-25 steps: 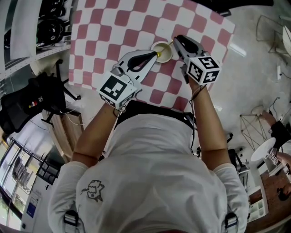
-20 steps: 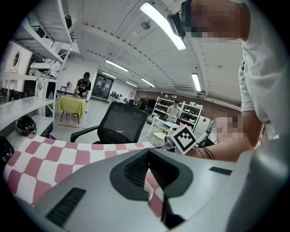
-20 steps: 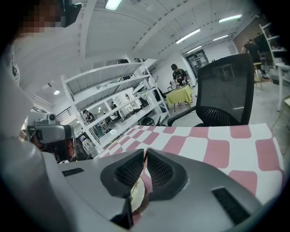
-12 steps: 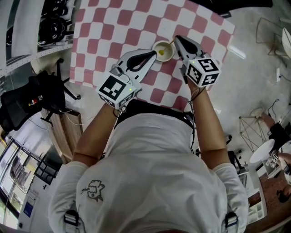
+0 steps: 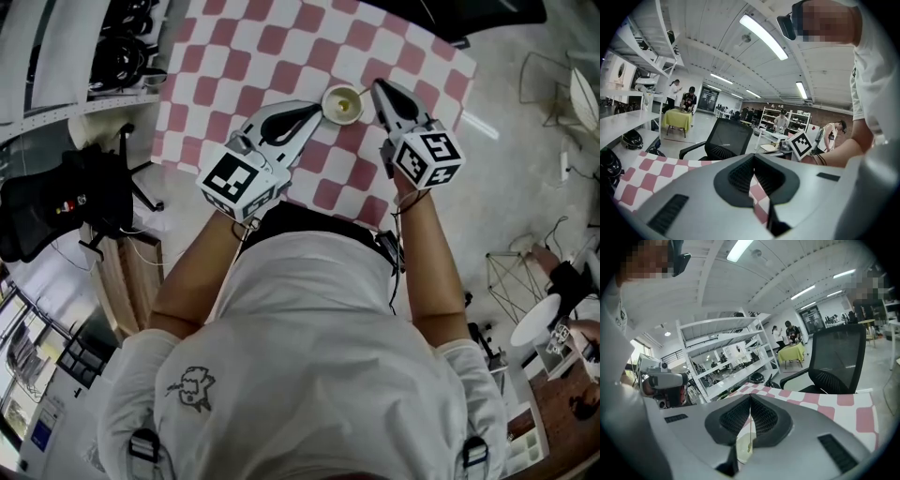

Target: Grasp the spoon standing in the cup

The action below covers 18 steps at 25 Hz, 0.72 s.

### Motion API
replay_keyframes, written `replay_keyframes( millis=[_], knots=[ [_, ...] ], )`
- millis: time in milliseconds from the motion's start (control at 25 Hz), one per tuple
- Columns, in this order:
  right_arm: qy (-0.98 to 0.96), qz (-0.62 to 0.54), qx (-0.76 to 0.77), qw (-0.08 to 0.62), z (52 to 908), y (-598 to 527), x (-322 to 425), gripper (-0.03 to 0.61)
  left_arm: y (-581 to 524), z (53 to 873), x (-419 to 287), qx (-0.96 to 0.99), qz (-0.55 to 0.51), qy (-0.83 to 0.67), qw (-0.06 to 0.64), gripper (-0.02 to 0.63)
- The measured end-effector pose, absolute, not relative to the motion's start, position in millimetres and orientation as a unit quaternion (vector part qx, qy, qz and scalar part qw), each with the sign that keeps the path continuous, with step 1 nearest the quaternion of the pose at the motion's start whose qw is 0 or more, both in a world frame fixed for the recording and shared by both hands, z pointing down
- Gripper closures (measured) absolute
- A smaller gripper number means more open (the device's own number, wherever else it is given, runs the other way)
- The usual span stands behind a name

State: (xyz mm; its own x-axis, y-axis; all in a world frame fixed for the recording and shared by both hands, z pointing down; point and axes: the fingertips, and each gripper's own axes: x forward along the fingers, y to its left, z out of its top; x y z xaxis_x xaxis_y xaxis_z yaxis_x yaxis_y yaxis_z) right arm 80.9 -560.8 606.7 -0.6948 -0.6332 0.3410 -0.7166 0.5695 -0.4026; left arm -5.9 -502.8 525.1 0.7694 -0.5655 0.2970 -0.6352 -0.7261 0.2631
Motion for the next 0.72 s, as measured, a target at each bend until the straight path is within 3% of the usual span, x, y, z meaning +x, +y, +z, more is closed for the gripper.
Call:
replay_keyframes(
  millis=[720],
  knots=[
    [-0.89, 0.175, 0.421, 0.032, 468.4, -484.2, 69.5, 0.545, -437.3, 421.6, -48.2, 0.942, 0.031, -0.317, 0.1, 0.6]
  ],
)
